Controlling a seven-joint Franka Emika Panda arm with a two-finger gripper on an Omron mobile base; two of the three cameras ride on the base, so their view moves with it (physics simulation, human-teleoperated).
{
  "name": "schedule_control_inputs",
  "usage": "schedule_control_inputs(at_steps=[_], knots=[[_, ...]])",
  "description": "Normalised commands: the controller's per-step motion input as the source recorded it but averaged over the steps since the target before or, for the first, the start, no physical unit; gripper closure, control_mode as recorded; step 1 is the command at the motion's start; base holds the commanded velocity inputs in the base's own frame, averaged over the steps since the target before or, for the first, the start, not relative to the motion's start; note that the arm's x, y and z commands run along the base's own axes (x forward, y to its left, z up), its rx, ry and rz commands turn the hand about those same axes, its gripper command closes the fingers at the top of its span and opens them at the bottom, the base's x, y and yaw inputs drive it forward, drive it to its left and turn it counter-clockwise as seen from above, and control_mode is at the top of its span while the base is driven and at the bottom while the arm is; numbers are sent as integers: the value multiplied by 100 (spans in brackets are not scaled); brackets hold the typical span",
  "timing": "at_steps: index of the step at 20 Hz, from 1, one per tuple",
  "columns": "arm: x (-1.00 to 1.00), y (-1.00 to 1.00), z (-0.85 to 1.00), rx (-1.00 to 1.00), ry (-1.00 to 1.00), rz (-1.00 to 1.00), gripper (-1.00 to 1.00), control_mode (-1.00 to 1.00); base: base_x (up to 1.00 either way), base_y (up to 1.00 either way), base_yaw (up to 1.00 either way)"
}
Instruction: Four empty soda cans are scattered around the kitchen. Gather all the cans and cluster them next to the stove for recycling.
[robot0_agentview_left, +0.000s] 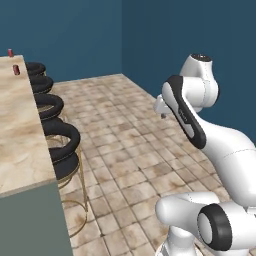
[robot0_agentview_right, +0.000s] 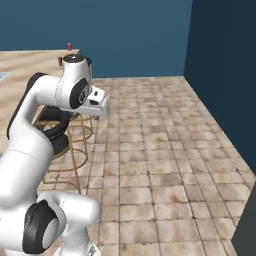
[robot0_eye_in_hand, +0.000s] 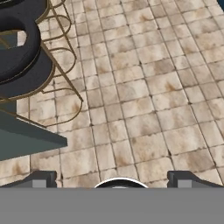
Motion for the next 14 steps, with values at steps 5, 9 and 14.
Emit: schedule_control_inputs(at_steps=[5,9,14], knots=[[0,0,0,0,0,0,-100,100,51,-26,5],[0,0,0,0,0,0,-100,100,52,-25,5],[0,0,0,0,0,0,-100,100,52,-25,6]])
